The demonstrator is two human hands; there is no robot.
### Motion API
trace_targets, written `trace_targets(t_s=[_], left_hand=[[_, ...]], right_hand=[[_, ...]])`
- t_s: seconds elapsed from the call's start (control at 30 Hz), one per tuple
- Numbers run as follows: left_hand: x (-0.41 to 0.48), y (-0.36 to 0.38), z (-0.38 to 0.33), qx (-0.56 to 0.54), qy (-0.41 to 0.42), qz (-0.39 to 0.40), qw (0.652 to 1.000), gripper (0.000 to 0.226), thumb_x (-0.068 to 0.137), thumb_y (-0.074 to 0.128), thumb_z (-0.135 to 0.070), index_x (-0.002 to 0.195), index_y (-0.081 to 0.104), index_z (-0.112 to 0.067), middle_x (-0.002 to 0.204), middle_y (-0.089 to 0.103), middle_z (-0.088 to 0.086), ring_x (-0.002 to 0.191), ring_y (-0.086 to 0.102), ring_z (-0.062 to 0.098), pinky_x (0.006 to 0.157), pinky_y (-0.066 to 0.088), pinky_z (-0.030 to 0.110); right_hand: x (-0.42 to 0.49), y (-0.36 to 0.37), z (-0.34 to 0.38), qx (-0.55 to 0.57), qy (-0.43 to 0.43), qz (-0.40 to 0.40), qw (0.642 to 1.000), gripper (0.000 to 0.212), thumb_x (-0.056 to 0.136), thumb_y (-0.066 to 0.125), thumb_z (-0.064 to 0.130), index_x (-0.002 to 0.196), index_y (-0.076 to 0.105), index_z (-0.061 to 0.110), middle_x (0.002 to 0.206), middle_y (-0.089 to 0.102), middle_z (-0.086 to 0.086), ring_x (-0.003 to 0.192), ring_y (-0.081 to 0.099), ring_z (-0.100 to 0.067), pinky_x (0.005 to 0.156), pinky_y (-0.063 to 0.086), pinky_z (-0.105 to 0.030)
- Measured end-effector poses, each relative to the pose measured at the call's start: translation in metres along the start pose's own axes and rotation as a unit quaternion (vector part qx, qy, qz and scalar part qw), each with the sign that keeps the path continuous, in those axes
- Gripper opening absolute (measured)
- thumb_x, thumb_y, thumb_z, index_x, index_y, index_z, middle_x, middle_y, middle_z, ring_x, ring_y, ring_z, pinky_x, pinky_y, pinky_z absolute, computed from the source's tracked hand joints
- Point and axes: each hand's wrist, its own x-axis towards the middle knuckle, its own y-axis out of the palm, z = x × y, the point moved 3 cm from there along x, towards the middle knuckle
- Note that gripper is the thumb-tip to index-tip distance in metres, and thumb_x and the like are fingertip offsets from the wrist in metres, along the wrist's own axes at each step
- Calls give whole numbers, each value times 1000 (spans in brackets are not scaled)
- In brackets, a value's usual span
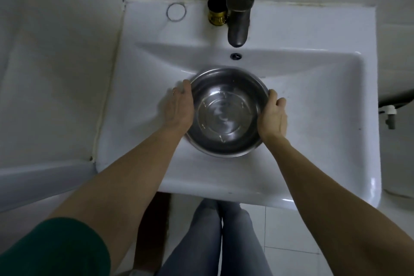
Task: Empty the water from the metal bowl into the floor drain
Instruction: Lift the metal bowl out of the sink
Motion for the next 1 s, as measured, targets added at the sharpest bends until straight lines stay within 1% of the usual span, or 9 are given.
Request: trace_targets(t_s=[0.1,0.2,0.27,0.37,0.5,0.6,0.7,0.8,1.0], left_hand=[[-5,-7,0,-4,22,-8,1000,36,90,52,-15,123,38,-12,111,57,19,91,58,35,71,52,44],[-21,-20,-8,-21,24,9,999,39,91,50,-11,127,37,-13,113,57,19,91,59,35,64,39,38],[-34,-35,-19,-18,41,5,999,41,89,49,-9,127,36,-13,111,58,19,88,60,37,63,38,38],[-50,-65,-42,-17,66,-12,998,46,87,47,-8,131,35,-13,107,59,18,87,61,39,65,38,39],[-78,-112,-94,-21,96,-64,993,42,88,48,-7,129,41,-12,107,62,18,96,62,39,70,42,42],[-105,-138,-139,-38,110,-91,989,43,90,46,-7,132,40,-14,112,60,20,102,59,40,79,46,47],[-136,-145,-195,-50,146,-111,982,41,90,44,-5,130,40,-15,110,58,22,98,58,43,76,45,46],[-169,-136,-254,-67,153,-104,980,43,87,43,-1,128,40,-15,108,56,22,97,56,44,78,44,47],[-228,-89,-371,-102,165,-27,981,42,83,44,2,122,44,-12,112,57,20,102,54,42,78,40,43]], right_hand=[[-3,-5,0,1,-11,-15,1000,38,92,40,9,130,38,13,122,42,-17,79,51,-30,77,50,-40],[-15,-23,-6,24,-30,-30,999,37,93,41,12,130,39,12,122,42,-15,78,49,-25,72,43,-32],[-25,-44,-14,36,-36,-56,997,37,93,41,14,129,40,14,120,43,-12,77,48,-24,71,38,-30],[-40,-80,-27,80,-16,-96,992,35,92,38,16,126,43,21,114,44,-6,81,50,-26,74,37,-31],[-62,-136,-47,73,-10,-169,983,47,88,38,6,134,44,19,117,47,-14,84,52,-34,79,46,-42],[-80,-179,-72,81,-6,-207,975,51,89,37,6,138,43,18,113,46,-15,76,45,-28,79,47,-40],[-99,-224,-115,86,-8,-222,971,58,87,39,4,143,37,18,114,42,-14,77,46,-28,78,45,-40],[-114,-269,-170,74,15,-223,972,62,82,45,2,141,39,21,115,41,-13,80,51,-37,76,43,-39],[-133,-343,-293,68,75,-221,970,62,82,47,-3,140,42,17,121,45,-16,99,55,-38,90,46,-44]])
